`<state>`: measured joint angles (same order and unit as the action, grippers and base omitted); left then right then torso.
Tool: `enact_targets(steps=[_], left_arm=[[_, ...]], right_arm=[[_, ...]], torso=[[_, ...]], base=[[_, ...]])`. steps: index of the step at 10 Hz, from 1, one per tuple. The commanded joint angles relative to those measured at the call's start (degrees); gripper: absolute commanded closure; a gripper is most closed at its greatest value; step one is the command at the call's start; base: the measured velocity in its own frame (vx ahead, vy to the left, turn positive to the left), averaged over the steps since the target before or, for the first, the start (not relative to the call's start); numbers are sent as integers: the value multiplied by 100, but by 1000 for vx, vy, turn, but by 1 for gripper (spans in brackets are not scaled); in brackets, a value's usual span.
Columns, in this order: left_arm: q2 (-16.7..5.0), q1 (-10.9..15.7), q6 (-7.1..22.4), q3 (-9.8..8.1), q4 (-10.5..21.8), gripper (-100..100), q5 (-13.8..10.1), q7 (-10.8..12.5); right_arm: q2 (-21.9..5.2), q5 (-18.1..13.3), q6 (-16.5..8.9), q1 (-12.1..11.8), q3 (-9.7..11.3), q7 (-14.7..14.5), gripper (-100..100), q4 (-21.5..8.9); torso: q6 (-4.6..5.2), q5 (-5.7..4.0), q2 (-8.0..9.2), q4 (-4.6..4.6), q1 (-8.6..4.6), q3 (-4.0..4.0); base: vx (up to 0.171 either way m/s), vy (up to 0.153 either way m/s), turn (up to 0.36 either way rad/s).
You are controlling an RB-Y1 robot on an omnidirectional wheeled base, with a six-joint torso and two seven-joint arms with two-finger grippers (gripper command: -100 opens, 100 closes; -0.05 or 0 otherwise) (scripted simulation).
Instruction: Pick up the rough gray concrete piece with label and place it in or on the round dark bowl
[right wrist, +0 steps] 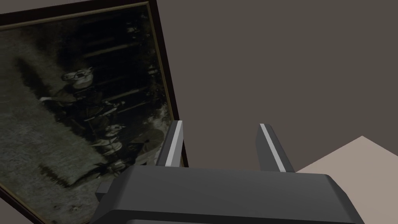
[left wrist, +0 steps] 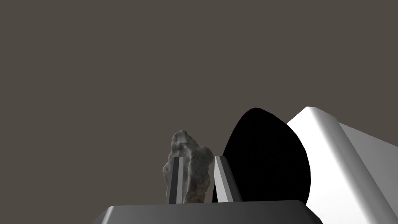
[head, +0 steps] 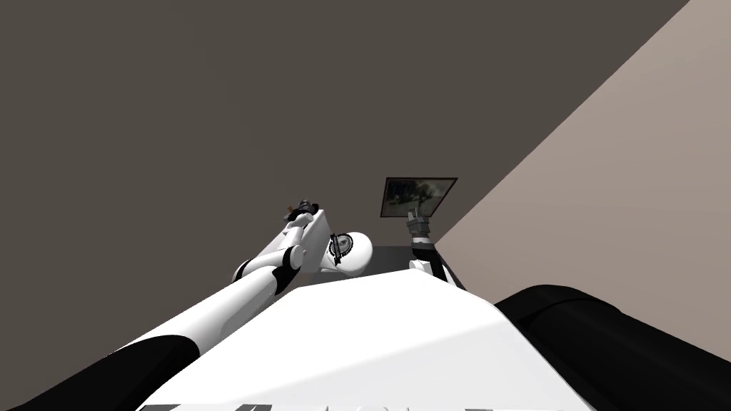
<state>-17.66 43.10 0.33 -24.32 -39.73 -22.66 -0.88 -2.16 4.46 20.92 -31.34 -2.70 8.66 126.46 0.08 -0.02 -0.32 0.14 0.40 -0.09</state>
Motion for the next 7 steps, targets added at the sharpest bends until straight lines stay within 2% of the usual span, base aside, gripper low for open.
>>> enact_targets(steps=[1, 5, 6, 7], left_arm=[[-4, 207, -5, -80, 254, 100, -2, 5], [-5, 484, -26, -202, 781, 100, -1, 24], [-75, 492, -77, -81, 809, 100, -61, 73], [-82, 497, -89, -73, 837, -100, -67, 86]], right_arm=[[0, 0, 0, 0, 0, 0, 0, 0], [0, 0, 0, 0, 0, 0, 0, 0], [0, 0, 0, 0, 0, 0, 0, 0], [0, 0, 0, 0, 0, 0, 0, 0]], torso=[[0, 0, 0, 0, 0, 0], [-1, 4, -12, -6, 12, -9], [-2, 3, -6, -7, 5, -6], [0, -2, 6, -3, -11, 1]], base=[[58, 76, 10], [70, 86, 7], [19, 27, 0], [5, 7, 1]])
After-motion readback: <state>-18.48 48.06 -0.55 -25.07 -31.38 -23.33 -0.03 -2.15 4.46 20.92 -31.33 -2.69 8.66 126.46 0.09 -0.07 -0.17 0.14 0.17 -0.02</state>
